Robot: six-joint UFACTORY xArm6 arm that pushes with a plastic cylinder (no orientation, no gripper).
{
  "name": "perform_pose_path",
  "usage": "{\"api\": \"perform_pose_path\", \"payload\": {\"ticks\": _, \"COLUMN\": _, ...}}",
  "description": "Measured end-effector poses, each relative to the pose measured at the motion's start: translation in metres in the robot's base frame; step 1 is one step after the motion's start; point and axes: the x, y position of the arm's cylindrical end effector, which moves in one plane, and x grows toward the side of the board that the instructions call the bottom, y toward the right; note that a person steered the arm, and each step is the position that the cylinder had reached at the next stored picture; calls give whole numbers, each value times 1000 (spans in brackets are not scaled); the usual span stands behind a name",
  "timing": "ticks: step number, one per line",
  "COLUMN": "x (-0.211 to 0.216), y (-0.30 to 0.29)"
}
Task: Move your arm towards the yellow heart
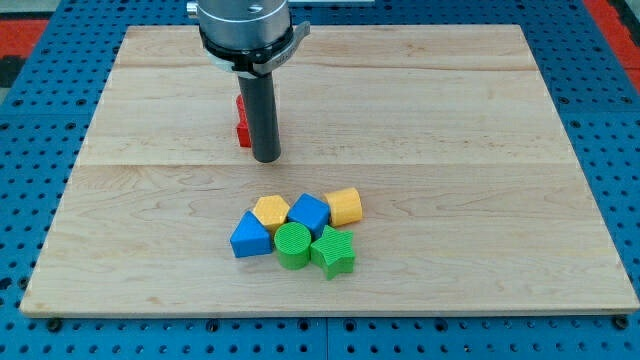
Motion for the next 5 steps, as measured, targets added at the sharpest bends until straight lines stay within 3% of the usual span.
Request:
{"api": "perform_pose_path", "payload": {"ticks": 4, "x": 0, "y": 272}}
{"api": "perform_pose_path", "payload": {"ticks": 5, "x": -2, "y": 308}}
